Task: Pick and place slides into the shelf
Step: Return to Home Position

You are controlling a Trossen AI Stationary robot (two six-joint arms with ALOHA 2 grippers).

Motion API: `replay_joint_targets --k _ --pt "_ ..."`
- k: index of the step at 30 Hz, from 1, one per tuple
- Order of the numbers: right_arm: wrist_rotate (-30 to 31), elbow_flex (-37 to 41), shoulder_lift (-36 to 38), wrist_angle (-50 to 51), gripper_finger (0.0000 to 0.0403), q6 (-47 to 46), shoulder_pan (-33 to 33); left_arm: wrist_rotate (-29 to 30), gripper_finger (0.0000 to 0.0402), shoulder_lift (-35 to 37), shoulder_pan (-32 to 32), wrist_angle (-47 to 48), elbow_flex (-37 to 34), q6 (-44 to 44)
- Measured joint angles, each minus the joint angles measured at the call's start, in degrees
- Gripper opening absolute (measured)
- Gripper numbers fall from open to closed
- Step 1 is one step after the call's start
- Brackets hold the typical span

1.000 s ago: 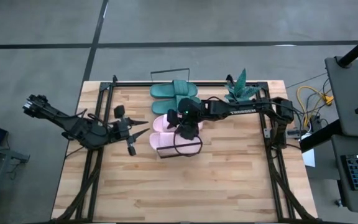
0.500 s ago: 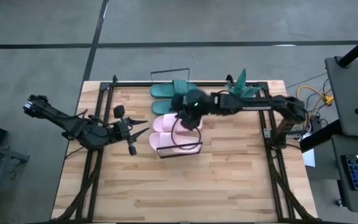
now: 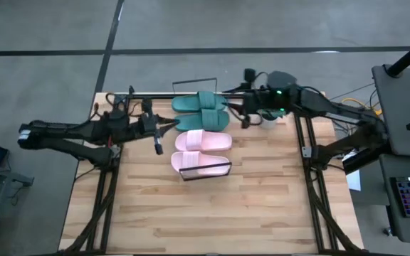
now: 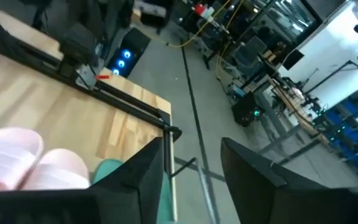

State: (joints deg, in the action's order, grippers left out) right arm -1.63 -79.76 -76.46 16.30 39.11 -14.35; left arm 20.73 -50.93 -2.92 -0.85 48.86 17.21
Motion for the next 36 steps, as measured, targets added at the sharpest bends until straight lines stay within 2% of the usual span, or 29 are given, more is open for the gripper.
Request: replay_joint_targets --k 2,4,10,16,20,28,32,36 --pt "-0.1 2.9 3.5 0.0 0.0146 -1.7 0.1 -5.7 0.0001 0.9 3.4 0.3 -0.8 0.0" --pt "-0.1 6.9 7.2 -0.7 0.0137 -3.1 0.4 -8.5 0.0001 3.2 5.3 0.7 -3.1 -0.1" --pt "0.3 21.9 19.3 -8.4 0.0112 -6.0 0.3 -8.3 0.0000 14.9 6.6 -1.8 -17.5 -1.0" --pt "0.2 34.8 27.6 -18.0 0.0094 -7.7 0.3 -9.4 0.0000 25.4 5.9 -2.7 -28.1 -8.3" --pt "0.2 39.2 30.2 -18.4 0.0086 -10.5 0.3 -11.7 0.0000 31.4 4.1 -0.7 -31.7 -7.6" --pt "-1.3 48.0 35.4 -18.7 0.0073 -18.6 0.3 -11.5 0.0000 49.6 4.0 2.3 -40.8 -7.9" --pt "-6.7 53.3 38.2 -19.3 0.0064 -24.4 0.3 -11.5 0.0000 48.1 4.0 3.2 -42.9 -7.9" --pt "-7.3 59.5 42.6 -20.1 0.0047 -29.3 0.3 -11.5 0.0000 45.0 3.9 2.2 -42.6 -7.9"
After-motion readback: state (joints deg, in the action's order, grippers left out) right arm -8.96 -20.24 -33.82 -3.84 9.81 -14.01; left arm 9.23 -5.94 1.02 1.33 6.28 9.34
